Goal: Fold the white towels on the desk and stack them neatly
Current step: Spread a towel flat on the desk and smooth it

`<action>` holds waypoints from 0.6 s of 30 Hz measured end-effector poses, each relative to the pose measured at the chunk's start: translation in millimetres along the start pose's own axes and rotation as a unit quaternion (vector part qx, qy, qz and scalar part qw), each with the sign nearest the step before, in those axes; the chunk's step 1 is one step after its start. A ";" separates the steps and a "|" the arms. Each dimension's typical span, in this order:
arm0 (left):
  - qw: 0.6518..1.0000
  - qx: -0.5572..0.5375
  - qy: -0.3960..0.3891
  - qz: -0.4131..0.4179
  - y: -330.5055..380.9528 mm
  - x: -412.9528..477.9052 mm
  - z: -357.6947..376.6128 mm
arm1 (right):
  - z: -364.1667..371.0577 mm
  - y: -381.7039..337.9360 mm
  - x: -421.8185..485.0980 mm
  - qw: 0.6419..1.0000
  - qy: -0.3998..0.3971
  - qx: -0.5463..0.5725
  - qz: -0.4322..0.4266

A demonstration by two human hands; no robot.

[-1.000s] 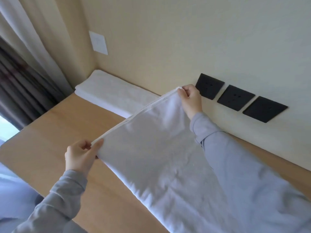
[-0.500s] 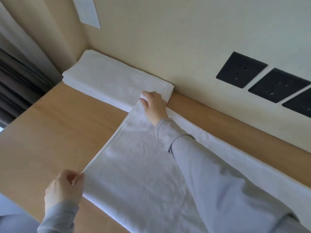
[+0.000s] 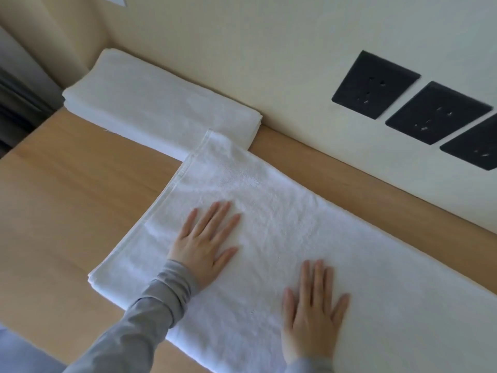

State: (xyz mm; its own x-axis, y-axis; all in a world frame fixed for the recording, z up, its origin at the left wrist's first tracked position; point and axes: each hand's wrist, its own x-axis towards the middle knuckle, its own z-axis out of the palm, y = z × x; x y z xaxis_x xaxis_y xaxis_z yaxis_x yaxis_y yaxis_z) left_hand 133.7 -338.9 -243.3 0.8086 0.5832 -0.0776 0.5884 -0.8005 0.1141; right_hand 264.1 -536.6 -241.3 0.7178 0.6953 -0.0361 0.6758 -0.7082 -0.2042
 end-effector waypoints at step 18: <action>0.997 -0.041 0.012 -0.071 91.1 -0.9 8.3 | -27.8 87.7 24.0 0.994 -0.041 -0.086 -0.050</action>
State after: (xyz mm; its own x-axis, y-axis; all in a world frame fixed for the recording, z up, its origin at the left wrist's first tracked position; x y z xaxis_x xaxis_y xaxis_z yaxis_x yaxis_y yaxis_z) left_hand 186.5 -413.5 -241.0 0.7165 0.6934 -0.0758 0.6935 -0.6966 0.1839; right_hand 345.3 -585.5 -232.9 0.6343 0.7659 -0.1053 0.7667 -0.6406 -0.0415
